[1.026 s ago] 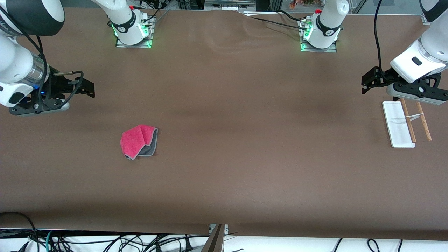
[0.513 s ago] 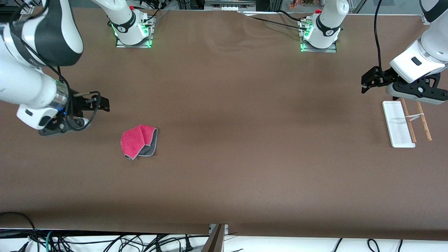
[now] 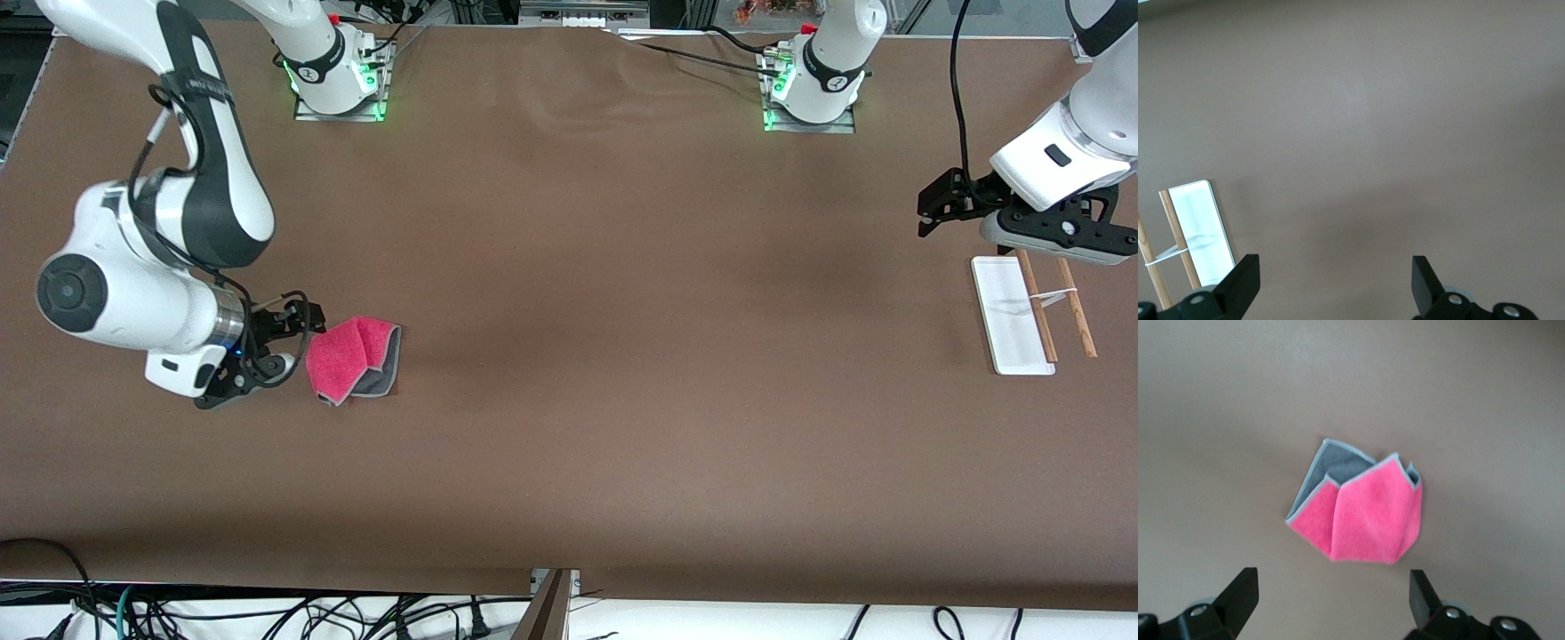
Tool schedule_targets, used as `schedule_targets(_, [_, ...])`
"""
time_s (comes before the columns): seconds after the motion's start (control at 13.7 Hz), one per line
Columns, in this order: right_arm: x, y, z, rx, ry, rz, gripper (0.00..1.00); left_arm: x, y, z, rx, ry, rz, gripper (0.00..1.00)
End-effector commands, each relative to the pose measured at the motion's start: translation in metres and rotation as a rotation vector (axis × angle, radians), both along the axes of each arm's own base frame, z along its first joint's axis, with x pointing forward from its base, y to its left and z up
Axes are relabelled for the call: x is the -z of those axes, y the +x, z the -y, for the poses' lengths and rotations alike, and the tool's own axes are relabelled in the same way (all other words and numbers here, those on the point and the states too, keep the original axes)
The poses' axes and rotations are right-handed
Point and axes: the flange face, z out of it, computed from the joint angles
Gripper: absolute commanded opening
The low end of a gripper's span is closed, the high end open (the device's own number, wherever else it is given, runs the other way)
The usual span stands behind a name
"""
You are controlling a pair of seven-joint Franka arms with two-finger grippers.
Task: Pass towel and hang on rack
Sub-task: 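Move the right gripper down to the pink towel, then close the right gripper on the pink towel's edge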
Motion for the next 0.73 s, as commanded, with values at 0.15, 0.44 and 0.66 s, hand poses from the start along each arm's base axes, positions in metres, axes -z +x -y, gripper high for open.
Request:
schedule_targets(0.15, [0.063, 0.027, 0.027, -0.119, 0.085, 0.066, 1.00, -0.005, -0.001, 0.001, 0.000, -0.009, -0.003, 1.00])
schedule_targets(0.44, [0.117, 0.057, 0.040, -0.158, 0.168, 0.137, 0.99, -0.005, -0.001, 0.001, -0.001, -0.009, -0.003, 1.00])
schedule_targets(0.66, [0.142, 0.060, 0.041, -0.152, 0.205, 0.131, 0.99, -0.005, -0.001, 0.001, -0.001, -0.009, -0.003, 1.00])
